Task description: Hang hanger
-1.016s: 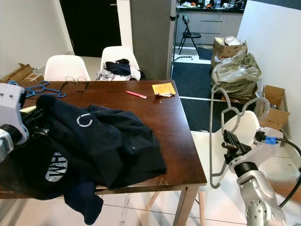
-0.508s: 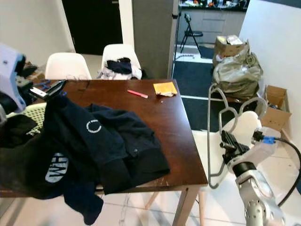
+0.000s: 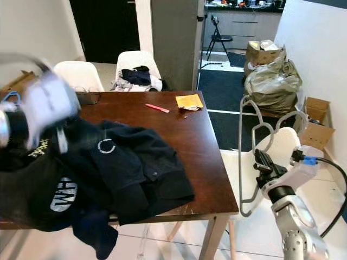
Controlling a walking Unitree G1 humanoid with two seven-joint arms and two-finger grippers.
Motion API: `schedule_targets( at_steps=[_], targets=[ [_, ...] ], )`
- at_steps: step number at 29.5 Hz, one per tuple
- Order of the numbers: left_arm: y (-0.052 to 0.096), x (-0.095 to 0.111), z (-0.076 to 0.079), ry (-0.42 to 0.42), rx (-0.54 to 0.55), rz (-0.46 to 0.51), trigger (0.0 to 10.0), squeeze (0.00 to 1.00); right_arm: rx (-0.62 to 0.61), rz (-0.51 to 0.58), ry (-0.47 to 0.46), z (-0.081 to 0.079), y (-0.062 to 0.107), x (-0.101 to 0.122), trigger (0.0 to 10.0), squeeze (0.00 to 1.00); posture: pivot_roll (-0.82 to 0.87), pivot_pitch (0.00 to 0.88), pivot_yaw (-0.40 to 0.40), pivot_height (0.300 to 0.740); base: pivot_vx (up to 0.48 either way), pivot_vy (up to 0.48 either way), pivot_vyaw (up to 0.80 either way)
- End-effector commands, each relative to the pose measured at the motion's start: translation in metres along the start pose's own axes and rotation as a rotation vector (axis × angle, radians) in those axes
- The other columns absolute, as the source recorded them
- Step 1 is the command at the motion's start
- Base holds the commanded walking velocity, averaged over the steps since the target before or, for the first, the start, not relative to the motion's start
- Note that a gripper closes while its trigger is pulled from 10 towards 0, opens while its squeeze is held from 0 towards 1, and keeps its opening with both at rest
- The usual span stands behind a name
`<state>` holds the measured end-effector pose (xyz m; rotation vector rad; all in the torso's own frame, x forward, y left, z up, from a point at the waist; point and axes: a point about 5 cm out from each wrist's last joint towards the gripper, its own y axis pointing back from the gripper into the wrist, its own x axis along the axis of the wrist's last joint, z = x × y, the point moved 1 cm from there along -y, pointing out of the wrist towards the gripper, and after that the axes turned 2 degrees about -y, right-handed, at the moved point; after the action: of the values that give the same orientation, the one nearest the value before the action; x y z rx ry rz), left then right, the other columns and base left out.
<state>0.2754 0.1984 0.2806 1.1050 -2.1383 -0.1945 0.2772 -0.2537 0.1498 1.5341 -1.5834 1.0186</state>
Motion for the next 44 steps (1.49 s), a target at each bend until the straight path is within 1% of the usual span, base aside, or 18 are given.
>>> schedule_targets(
  at_steps=[1, 6, 7, 9, 15, 18, 19, 20, 21, 22, 23, 24, 25, 31, 34, 38, 40, 44],
  targets=[
    [0.0, -0.009, 0.002, -0.037, -0.032, -0.068, 10.0, 0.0, 0.006, 0.007, -0.014, -0.002, 0.001, 0.001, 10.0, 0.0, 0.01, 0.003, -0.016, 0.74, 0.0, 0.0, 0.0],
    [-0.003, -0.012, 0.002, -0.022, -0.024, -0.076, 10.0, 0.0, 0.005, 0.008, -0.015, -0.002, 0.001, 0.001, 10.0, 0.0, 0.01, 0.003, -0.016, 0.74, 0.0, 0.0, 0.0],
    [-0.013, -0.014, 0.008, 0.059, -0.004, -0.072, 10.0, 0.0, 0.003, 0.01, -0.017, -0.002, 0.001, 0.002, 10.0, 0.0, 0.0, 0.01, -0.009, 0.74, 0.0, 0.0, 0.0],
    [-0.021, -0.015, 0.015, 0.105, -0.005, -0.073, 10.0, 0.0, 0.002, 0.011, -0.018, -0.003, 0.001, 0.002, 10.0, 0.0, 0.0, 0.01, -0.01, 0.74, 0.0, 0.0, 0.0],
    [-0.031, -0.022, 0.023, 0.069, 0.004, -0.13, 10.0, 0.0, 0.003, 0.009, -0.021, -0.003, 0.001, 0.002, 10.0, 0.0, 0.0, 0.011, -0.013, 0.74, 0.0, 0.0, 0.0],
    [-0.044, -0.018, 0.014, 0.216, 0.135, -0.116, 10.0, 0.0, 0.005, 0.008, -0.026, -0.004, 0.0, 0.001, 10.0, 0.0, 0.0, 0.011, -0.012, 0.74, 0.0, 0.0, 0.0],
    [-0.053, -0.011, 0.006, 0.457, 0.268, -0.046, 10.0, 0.0, 0.004, 0.009, -0.028, -0.004, 0.0, 0.001, 10.0, 0.0, 0.0, 0.013, -0.004, 0.74, 0.0, 0.0, 0.0],
    [-0.053, -0.011, 0.006, 0.457, 0.268, -0.046, 10.0, 0.0, 0.004, 0.009, -0.028, -0.004, 0.0, 0.001, 10.0, 0.0, 0.0, 0.013, -0.004, 0.74, 0.0, 0.0, 0.0],
    [-0.063, -0.004, 0.007, 0.66, 0.329, 0.0, 10.0, 0.0, 0.003, 0.01, -0.029, -0.004, 0.0, 0.001, 10.0, 0.0, 0.0, 0.013, -0.004, 0.74, 0.0, 0.0, 0.0],
    [-0.063, -0.004, 0.007, 0.66, 0.329, 0.0, 10.0, 0.0, 0.003, 0.01, -0.029, -0.004, 0.0, 0.001, 10.0, 0.0, 0.0, 0.013, -0.004, 0.74, 0.0, 0.0, 0.0],
    [-0.069, 0.001, 0.007, 0.84, 0.408, 0.043, 10.0, 0.0, 0.002, 0.011, -0.03, -0.004, 0.0, 0.001, 10.0, 0.0, 0.0, 0.013, -0.004, 0.74, 0.0, 0.0, 0.0],
    [-0.069, 0.001, 0.007, 0.84, 0.408, 0.043, 10.0, 0.0, 0.002, 0.011, -0.03, -0.004, 0.0, 0.001, 10.0, 0.0, 0.0, 0.013, -0.004, 0.74, 0.0, 0.0, 0.0],
    [-0.073, 0.009, 0.007, 0.983, 0.481, 0.106, 10.0, 0.0, 0.0, 0.012, -0.031, -0.004, 0.0, 0.001, 10.0, 0.0, 0.0, 0.013, -0.004, 0.74, 0.0, 0.0, 0.0],
    [-0.073, 0.016, 0.005, 1.06, 0.545, 0.153, 10.0, 0.0, 0.0, 0.012, -0.032, -0.003, 0.001, 0.001, 10.0, 0.0, 0.01, 0.018, -0.001, 0.74, 0.0, 0.0, 0.0],
    [-0.061, 0.028, -0.001, 1.269, 0.793, 0.227, 10.0, 0.0, 0.006, 0.009, -0.039, -0.005, 0.0, 0.001, 10.0, 0.0, 0.02, 0.022, -0.001, 0.74, 0.0, 0.0, 0.0],
    [-0.055, 0.036, -0.004, 1.294, 0.864, 0.249, 10.0, 0.0, 0.007, 0.009, -0.042, -0.005, -0.001, 0.001, 10.0, 0.0, 0.03, 0.024, -0.001, 0.74, 0.0, 0.0, 0.0],
    [-0.041, 0.041, -0.007, 1.263, 1.004, 0.253, 10.0, 0.0, 0.008, 0.01, -0.048, -0.006, -0.001, 0.0, 10.0, 0.0, 0.03, 0.029, 0.003, 0.74, 0.0, 0.0, 0.0],
    [-0.03, 0.034, 0.0, 1.297, 1.127, 0.194, 10.0, 0.0, 0.008, 0.011, -0.053, -0.007, -0.001, 0.0, 10.0, 0.0, 0.03, 0.032, 0.002, 0.74, 0.0, 0.0, 0.0]
  ],
)
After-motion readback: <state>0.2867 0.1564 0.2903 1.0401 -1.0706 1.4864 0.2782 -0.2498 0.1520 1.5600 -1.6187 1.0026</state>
